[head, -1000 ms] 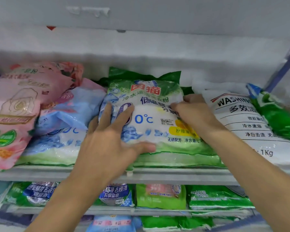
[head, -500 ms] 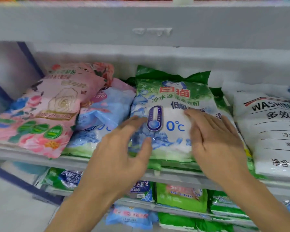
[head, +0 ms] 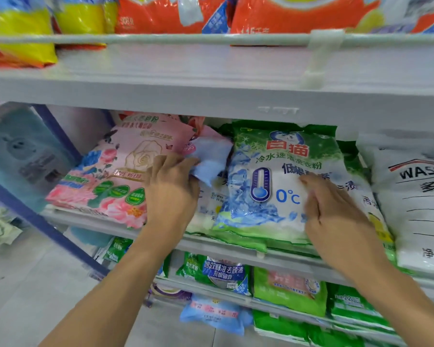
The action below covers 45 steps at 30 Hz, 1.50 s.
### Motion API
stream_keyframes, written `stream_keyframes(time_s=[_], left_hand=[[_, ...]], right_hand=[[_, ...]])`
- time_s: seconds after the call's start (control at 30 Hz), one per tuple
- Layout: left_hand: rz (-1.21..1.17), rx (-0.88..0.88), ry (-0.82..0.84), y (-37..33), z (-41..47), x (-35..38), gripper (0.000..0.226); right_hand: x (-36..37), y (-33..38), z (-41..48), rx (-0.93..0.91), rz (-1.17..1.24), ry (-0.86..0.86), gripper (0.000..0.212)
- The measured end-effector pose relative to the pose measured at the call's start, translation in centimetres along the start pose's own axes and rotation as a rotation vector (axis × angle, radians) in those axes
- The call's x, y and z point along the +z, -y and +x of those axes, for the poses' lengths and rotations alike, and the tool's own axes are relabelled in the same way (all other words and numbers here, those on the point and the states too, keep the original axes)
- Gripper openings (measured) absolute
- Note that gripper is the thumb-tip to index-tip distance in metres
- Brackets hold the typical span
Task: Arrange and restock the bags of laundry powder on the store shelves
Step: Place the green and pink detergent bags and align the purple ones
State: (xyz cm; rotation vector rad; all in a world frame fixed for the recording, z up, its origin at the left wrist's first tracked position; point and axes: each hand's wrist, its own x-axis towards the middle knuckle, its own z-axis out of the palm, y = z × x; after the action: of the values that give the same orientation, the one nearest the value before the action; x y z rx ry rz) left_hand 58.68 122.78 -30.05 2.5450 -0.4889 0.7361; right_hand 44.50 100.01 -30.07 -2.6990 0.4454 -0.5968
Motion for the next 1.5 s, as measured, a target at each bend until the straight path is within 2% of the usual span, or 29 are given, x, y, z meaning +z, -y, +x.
stream_keyframes(time_s=[0.13,0.2,0.27,0.33,0.4,0.43,0.5,0.53,0.57,0.63,0.67,0.73,0.8,0.83,0.9,0.93,0.97,1.03,1.17,1.3,1.4,1.5], left_hand=[[-0.268,-0.034,-0.091,-1.5,-0.1,-0.9,0.042],[-0.316,-0.04,-0.149,-3.1,-0.6,-1.4,0.037],[-0.342,-0.076,-0.239,-5.2,-1.0,-2.0,0.033],[-0.383,-0.065,-0.324,-7.8,-1.3,-2.6,0.029],[-0.441,0.04,-0.308,-10.7,-2.8,-2.9,0.027],[-0.445,0.114,-0.256,-11.9,-3.8,-2.6,0.028],[-0.348,0.239,-0.173,-13.1,-5.5,-1.6,0.03],[-0.297,0.282,-0.146,-13.0,-6.0,-0.9,0.029],[-0.27,0.313,-0.105,-12.7,-6.1,-0.5,0.026],[-0.295,0.365,0.005,-11.8,-6.2,-0.9,0.028],[-0.353,0.365,0.081,-11.3,-6.3,-1.5,0.039],[-0.483,0.241,0.202,-9.6,-6.3,-2.7,0.052],[-0.495,-0.057,0.236,-7.3,-6.0,-3.4,0.052],[-0.514,-0.268,0.254,-6.5,-5.7,-3.8,0.056],[-0.787,-0.743,0.365,-5.9,-4.8,-4.3,0.062],[-0.967,-0.916,0.431,-5.8,-4.4,-4.5,0.058],[-1.089,-1.016,0.481,-5.5,-3.9,-4.9,0.049],[-1.169,-1.083,0.601,-5.2,-3.6,-6.2,0.031],[-1.298,-1.187,0.798,-5.0,-5.1,-8.7,0.037],[-1.428,-1.223,0.857,-7.0,-8.4,-11.8,0.031],[-1.5,-1.173,0.932,-8.9,-10.6,-14.0,0.045],[-1.48,-1.02,1.013,-11.3,-11.8,-16.1,0.081]], right_hand=[[-0.3,0.6,1.0,0.145,0.136,0.103,0.043],[-0.3,0.6,0.8,0.101,0.238,0.078,0.045],[-0.2,0.0,0.6,0.036,0.395,0.063,0.047],[0.0,0.3,1.5,0.154,0.599,0.113,0.039],[-0.3,1.6,3.2,0.362,0.854,0.142,0.027],[-0.8,2.3,3.9,0.455,1.065,0.17,0.03],[-3.0,3.8,4.4,0.533,1.582,0.364,0.044],[-4.1,4.0,4.6,0.535,1.68,0.486,0.051],[-5.1,4.0,4.7,0.51,1.642,0.572,0.053],[-5.0,2.8,5.3,0.451,1.386,0.65,0.036],[-4.7,2.1,5.4,0.44,1.229,0.618,0.025],[-3.5,1.3,5.4,0.444,0.992,0.485,0.028],[-2.7,1.5,4.9,0.468,0.962,0.423,0.031],[-2.5,1.7,4.5,0.481,0.986,0.419,0.031],[-2.6,2.0,4.0,0.517,1.038,0.411,0.031],[-2.9,2.0,3.8,0.531,1.056,0.406,0.031],[-3.1,2.1,3.5,0.543,1.065,0.402,0.031],[-3.7,2.1,2.4,0.571,1.075,0.399,0.029],[-4.9,1.9,-1.4,0.662,1.151,0.456,0.03],[-6.9,1.7,-6.0,0.806,1.348,0.509,0.042],[-10.2,1.5,-9.5,0.864,1.419,0.508,0.056],[-14.7,1.1,-12.9,0.847,1.504,0.464,0.043]])
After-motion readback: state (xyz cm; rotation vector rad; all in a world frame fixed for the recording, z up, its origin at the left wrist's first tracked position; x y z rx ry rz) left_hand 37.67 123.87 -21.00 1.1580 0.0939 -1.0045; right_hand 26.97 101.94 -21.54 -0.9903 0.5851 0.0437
